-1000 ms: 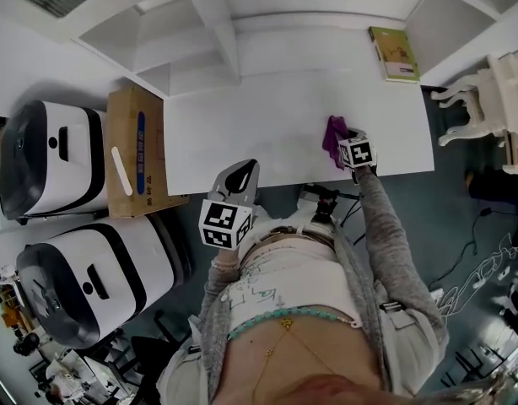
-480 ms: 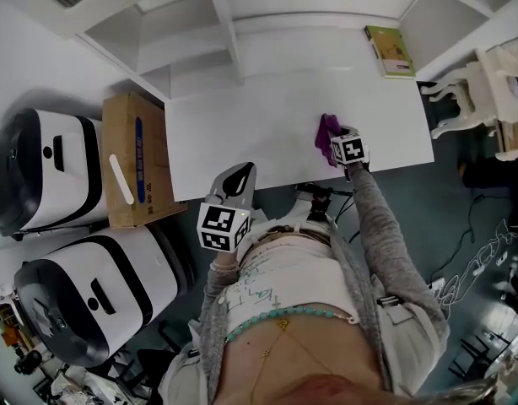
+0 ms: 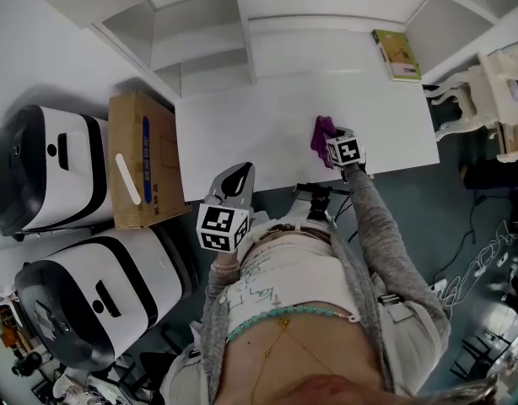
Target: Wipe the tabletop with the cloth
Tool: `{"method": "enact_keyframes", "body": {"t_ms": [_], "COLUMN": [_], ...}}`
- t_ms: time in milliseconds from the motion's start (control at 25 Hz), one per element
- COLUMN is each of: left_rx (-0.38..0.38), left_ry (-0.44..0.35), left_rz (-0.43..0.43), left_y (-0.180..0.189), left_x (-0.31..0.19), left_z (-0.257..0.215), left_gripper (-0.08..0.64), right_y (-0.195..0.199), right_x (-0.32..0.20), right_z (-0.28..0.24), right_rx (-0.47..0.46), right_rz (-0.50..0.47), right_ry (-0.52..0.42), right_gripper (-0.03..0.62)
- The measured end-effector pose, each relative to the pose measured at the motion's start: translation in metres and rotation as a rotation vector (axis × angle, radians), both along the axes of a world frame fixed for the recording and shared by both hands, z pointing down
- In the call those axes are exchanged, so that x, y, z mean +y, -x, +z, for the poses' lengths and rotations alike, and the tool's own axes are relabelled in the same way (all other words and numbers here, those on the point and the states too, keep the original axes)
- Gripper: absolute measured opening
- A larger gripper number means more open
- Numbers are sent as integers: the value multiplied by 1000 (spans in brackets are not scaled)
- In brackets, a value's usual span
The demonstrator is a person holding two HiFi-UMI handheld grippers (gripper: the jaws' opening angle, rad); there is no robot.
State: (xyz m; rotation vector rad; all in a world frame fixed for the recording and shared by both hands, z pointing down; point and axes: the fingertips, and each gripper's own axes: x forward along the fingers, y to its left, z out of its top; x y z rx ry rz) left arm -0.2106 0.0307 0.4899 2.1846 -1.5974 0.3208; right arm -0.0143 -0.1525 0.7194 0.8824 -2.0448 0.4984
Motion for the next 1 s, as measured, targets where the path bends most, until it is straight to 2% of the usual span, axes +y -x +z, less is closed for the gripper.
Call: {"method": "enact_keyframes", "body": {"t_ms": [1000], "left_rx": [7], "left_ry": [10], "left_rz": [-51], "left_y": [85], "left_x": [54], "left_z": [6], "left_gripper": [0], "right_y": [109], "right_x": [46], "right_z": [-1], "right_rx": [-2], "right_rz": [-75], "right_ry": [-19], "right_gripper": [87]}}
